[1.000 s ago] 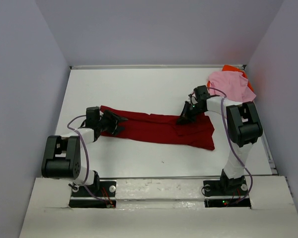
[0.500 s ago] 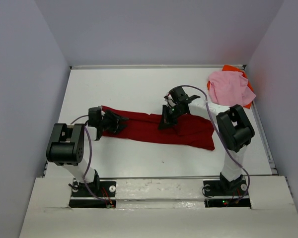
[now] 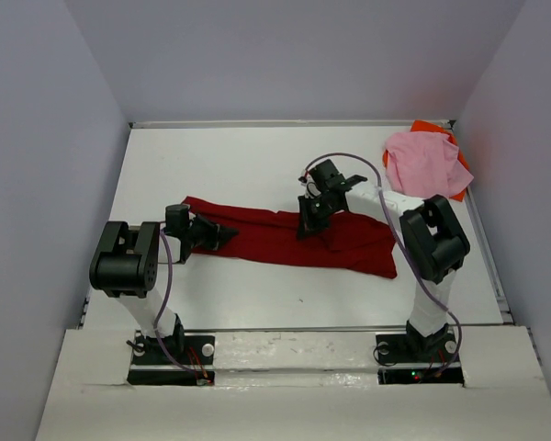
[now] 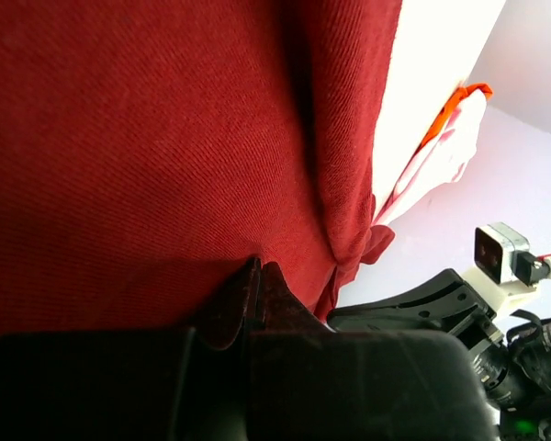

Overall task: Fold and stack the t-shirts
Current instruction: Fold the other side of the tshirt into a rectangle

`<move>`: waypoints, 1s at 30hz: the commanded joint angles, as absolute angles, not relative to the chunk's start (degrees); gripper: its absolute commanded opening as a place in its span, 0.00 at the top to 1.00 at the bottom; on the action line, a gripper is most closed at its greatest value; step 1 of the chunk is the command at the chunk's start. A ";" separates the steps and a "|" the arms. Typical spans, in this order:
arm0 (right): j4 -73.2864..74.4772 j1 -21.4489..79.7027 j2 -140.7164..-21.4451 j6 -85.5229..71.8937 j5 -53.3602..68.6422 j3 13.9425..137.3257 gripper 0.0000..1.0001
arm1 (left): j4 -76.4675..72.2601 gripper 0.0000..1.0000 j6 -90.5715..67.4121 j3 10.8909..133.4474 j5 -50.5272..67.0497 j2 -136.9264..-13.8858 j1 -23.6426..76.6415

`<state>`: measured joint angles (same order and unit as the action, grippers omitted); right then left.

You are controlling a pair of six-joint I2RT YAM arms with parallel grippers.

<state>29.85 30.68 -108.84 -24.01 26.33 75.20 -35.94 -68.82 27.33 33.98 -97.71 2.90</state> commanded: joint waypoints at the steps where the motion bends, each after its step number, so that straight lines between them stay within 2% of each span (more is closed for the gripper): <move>1: 32.42 36.54 -111.61 -16.18 18.05 80.24 1.00 | -30.68 1.00 -66.62 26.10 33.31 -96.68 3.08; 8: 31.47 42.36 -113.64 -2.14 3.62 82.00 1.00 | -25.76 1.00 -63.55 28.30 32.78 -95.36 3.08; 16: 31.29 42.98 -115.57 3.07 -6.67 85.16 1.00 | -22.59 1.00 -60.91 31.29 33.40 -96.06 3.08; 24: 31.82 42.98 -121.46 5.01 -8.35 90.96 1.00 | -19.87 1.00 -58.89 31.99 34.10 -95.54 2.90; 30: 35.94 42.98 -120.59 2.65 -4.67 95.88 1.00 | -17.41 1.00 -56.61 32.87 33.93 -94.66 2.55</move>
<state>33.82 43.42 -120.79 3.33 -5.58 91.35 -23.51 -60.27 32.25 34.87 -96.23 2.90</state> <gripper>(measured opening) 0.010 0.011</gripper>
